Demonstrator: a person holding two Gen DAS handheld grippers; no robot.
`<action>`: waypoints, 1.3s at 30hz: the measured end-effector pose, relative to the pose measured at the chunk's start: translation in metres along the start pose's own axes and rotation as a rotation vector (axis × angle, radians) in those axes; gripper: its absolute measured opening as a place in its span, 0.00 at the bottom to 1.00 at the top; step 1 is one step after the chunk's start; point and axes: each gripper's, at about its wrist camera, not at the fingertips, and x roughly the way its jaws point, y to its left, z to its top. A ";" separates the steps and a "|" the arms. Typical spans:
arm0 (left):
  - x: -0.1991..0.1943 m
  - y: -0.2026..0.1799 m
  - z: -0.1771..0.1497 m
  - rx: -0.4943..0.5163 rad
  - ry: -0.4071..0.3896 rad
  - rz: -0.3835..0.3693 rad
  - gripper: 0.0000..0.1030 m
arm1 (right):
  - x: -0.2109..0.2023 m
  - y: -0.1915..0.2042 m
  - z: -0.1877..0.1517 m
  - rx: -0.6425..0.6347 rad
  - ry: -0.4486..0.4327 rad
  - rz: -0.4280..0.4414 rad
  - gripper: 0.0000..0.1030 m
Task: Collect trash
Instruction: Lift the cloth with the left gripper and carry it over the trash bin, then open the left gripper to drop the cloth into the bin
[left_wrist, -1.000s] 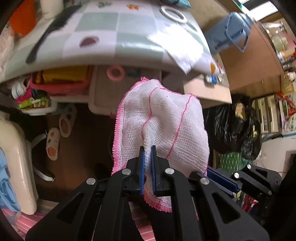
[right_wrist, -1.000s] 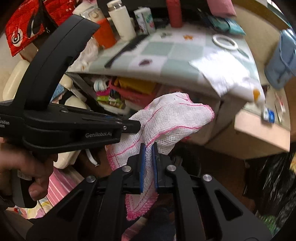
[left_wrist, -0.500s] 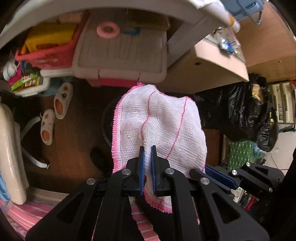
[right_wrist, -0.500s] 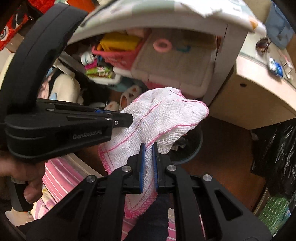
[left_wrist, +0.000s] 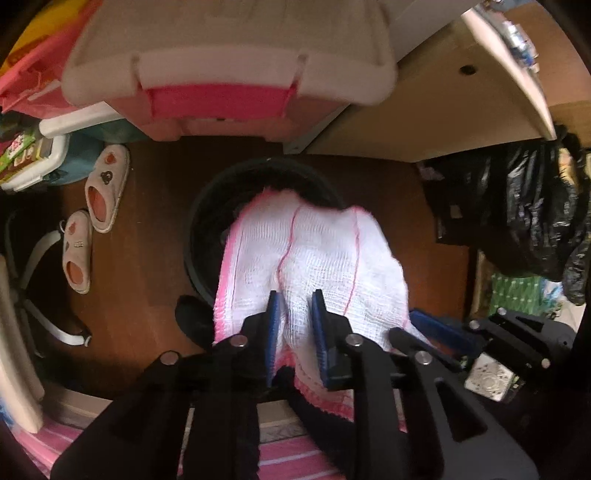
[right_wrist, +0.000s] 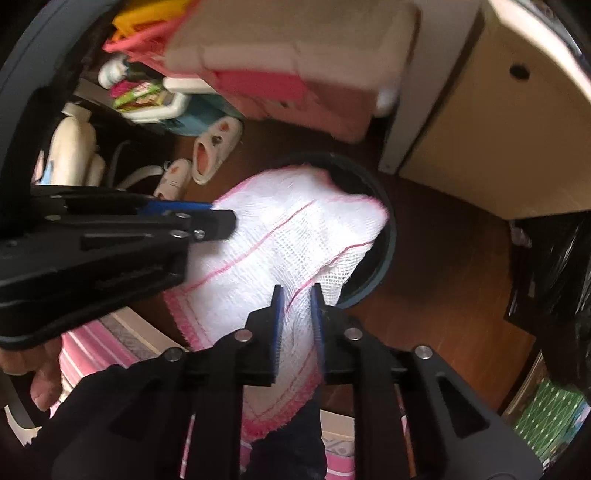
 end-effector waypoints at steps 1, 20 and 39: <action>0.004 0.002 0.002 -0.002 0.006 0.011 0.26 | 0.005 -0.002 0.000 0.004 0.008 -0.002 0.21; -0.103 -0.004 0.019 -0.022 -0.115 0.094 0.88 | -0.115 -0.013 0.022 0.131 -0.144 -0.055 0.90; -0.302 -0.025 0.041 0.026 -0.306 0.044 0.90 | -0.312 0.044 0.033 0.134 -0.381 -0.071 0.90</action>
